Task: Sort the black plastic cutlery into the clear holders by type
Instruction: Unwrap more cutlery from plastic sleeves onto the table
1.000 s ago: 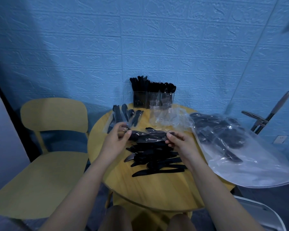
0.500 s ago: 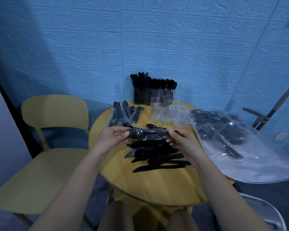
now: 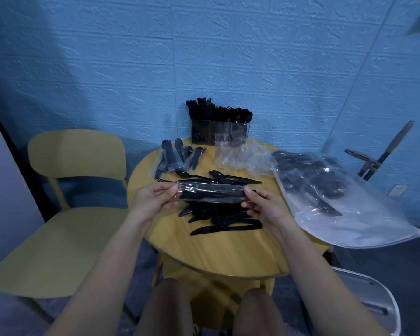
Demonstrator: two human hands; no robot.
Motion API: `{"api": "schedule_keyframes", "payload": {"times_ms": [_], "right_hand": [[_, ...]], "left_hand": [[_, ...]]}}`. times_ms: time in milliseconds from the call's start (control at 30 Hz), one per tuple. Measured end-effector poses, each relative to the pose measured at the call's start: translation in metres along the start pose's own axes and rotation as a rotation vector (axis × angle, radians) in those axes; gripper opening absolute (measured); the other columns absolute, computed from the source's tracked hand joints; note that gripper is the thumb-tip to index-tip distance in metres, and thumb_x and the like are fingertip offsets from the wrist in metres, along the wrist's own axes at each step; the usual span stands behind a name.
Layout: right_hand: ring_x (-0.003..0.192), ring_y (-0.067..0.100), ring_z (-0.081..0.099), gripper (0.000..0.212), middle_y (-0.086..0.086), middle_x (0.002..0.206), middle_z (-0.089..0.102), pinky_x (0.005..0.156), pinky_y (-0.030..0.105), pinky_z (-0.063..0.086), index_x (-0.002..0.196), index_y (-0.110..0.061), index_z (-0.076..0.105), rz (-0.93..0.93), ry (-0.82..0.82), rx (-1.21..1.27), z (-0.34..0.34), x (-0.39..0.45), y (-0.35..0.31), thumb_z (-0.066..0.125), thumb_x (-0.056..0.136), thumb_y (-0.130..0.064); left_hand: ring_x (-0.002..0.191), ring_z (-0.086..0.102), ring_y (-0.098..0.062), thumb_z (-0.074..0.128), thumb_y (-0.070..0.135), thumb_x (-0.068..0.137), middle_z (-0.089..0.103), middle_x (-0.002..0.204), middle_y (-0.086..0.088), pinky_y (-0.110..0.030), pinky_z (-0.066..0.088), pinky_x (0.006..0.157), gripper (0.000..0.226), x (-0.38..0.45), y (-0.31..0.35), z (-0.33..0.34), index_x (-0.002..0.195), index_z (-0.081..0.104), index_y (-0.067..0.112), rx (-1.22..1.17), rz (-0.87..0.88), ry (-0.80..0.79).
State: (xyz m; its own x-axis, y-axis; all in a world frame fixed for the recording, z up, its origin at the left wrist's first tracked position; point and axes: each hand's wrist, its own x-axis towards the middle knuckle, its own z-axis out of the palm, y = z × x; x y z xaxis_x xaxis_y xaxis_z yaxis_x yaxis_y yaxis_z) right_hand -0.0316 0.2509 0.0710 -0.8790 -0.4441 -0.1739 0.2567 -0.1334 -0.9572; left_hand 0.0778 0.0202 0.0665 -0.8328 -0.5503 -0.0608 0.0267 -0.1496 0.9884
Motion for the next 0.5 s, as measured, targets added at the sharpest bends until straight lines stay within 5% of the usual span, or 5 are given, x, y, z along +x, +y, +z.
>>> {"api": "schedule_keyframes", "payload": {"times_ms": [300, 500], "right_hand": [[0.061, 0.01, 0.065, 0.006, 0.008, 0.072, 0.067, 0.059, 0.017, 0.054, 0.088, -0.005, 0.067, -0.079, 0.174, 0.016, -0.017, -0.027, 0.008, 0.066, 0.086, -0.011], [0.063, 0.015, 0.06, 0.008, 0.007, 0.068, 0.066, 0.052, 0.017, 0.052, 0.087, -0.006, 0.068, -0.046, 0.164, -0.116, -0.027, -0.041, 0.013, 0.067, 0.086, -0.014]], "left_hand": [[0.078, 0.066, -0.015, 0.06, 0.005, 0.09, 0.068, 0.088, -0.008, -0.016, 0.056, 0.061, 0.015, -0.024, -0.013, -0.04, 0.104, 0.063, 0.002, -0.057, 0.056, 0.337], [0.064, 0.066, -0.005, 0.055, 0.007, 0.094, 0.064, 0.086, -0.004, -0.014, 0.056, 0.061, 0.006, -0.039, -0.019, -0.063, 0.095, 0.061, 0.006, -0.054, 0.122, 0.473]]}}
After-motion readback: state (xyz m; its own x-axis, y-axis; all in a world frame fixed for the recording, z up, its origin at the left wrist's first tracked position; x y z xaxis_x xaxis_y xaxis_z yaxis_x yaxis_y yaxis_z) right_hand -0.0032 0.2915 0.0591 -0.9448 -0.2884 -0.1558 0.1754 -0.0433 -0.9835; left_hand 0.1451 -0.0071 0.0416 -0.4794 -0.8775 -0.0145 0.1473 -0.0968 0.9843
